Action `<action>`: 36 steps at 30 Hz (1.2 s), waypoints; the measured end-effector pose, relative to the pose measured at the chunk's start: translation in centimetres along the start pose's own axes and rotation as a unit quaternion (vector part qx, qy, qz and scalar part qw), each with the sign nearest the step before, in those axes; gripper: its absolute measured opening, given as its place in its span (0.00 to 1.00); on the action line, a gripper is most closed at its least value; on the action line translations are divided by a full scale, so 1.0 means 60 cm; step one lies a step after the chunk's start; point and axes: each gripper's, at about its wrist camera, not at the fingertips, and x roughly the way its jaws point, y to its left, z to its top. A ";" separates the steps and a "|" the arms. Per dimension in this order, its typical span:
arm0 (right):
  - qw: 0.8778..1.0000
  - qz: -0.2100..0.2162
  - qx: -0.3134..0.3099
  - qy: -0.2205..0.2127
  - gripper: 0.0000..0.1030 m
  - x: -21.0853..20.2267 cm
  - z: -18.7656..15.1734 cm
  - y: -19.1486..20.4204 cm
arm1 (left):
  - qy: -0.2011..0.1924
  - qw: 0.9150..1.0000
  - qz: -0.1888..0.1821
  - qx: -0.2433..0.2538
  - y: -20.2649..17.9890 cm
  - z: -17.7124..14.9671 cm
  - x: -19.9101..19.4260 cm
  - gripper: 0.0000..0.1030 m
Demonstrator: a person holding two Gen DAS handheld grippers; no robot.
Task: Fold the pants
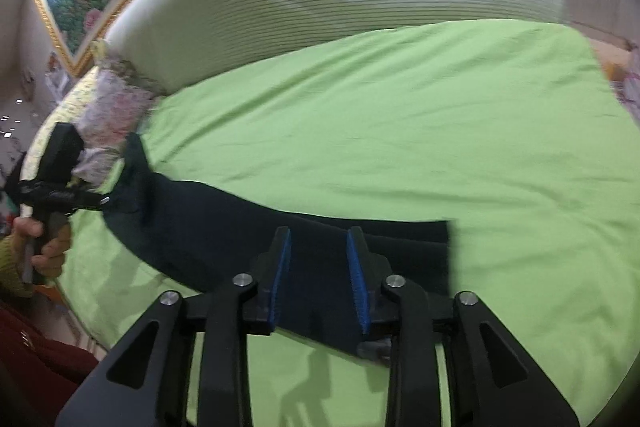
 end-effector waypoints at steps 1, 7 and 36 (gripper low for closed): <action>1.000 0.008 -0.002 0.002 0.33 0.009 -0.001 0.016 | -0.005 1.000 0.011 -0.010 0.010 0.005 -0.005 0.64; 0.997 0.070 -0.026 0.026 0.34 0.075 0.005 0.118 | -0.021 0.995 0.054 -0.077 0.081 0.051 -0.036 0.66; 0.961 0.133 -0.190 0.151 0.05 0.310 -0.023 0.364 | -0.070 0.973 0.091 -0.198 0.224 0.125 -0.032 0.08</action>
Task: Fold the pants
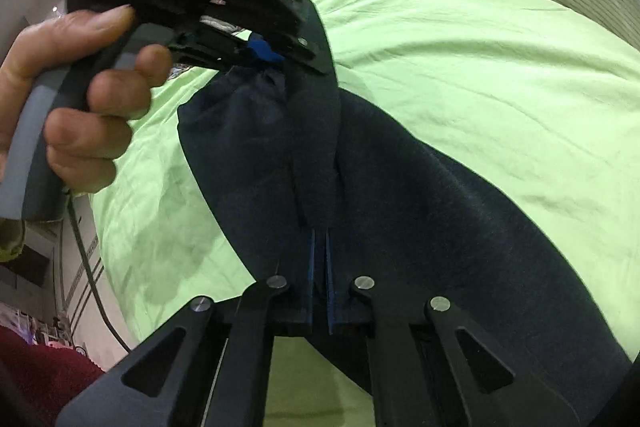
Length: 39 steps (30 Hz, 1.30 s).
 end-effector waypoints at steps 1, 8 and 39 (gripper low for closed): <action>1.000 0.002 -0.001 -0.003 0.05 -0.004 0.003 0.001 | -0.007 1.000 -0.018 -0.008 0.008 -0.002 -0.008 0.08; 0.999 0.007 -0.036 -0.016 0.05 -0.057 0.008 0.020 | -0.037 0.990 -0.109 -0.076 0.104 -0.047 -0.062 0.07; 0.987 -0.031 -0.117 0.108 0.07 0.023 -0.027 0.066 | -0.008 0.984 -0.119 -0.133 0.280 -0.211 -0.028 0.07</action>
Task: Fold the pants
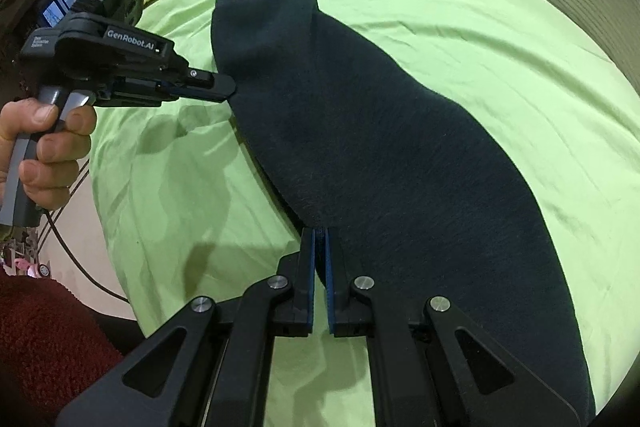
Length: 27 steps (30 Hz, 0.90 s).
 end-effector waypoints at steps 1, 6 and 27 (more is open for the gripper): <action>1.000 0.002 -0.001 0.002 0.08 0.001 0.001 -0.001 | 0.002 1.000 0.001 -0.003 0.005 0.004 -0.001 0.08; 0.999 0.022 0.025 0.008 0.09 -0.002 0.002 -0.013 | 0.015 1.000 0.008 -0.005 0.020 0.000 -0.003 0.17; 0.972 0.060 0.227 -0.034 0.34 0.036 0.138 -0.224 | -0.031 0.990 0.049 -0.132 0.060 0.111 -0.025 0.71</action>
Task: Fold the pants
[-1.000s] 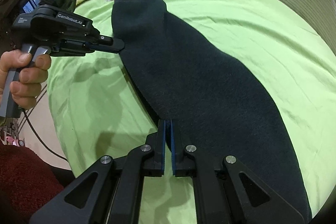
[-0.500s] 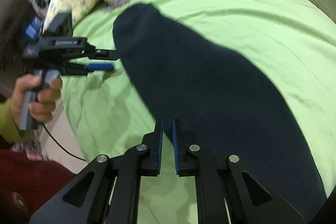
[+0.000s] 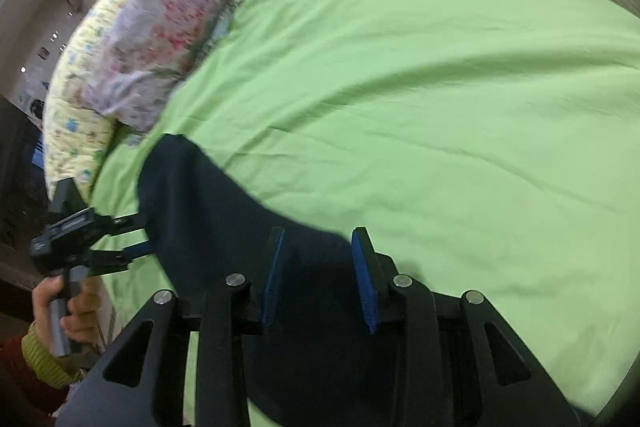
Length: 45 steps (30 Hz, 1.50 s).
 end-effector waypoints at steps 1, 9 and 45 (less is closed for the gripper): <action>1.000 0.003 -0.001 0.016 0.34 0.017 0.005 -0.002 | 0.001 1.000 0.000 -0.002 0.000 0.002 0.005 0.71; 0.997 0.006 -0.040 0.073 0.24 0.059 -0.018 0.003 | -0.013 1.000 0.006 0.002 -0.005 0.009 0.021 0.72; 0.990 -0.110 0.037 -0.083 0.41 -0.136 -0.094 -0.009 | -0.114 0.962 -0.010 0.248 -0.063 -0.044 -0.135 0.47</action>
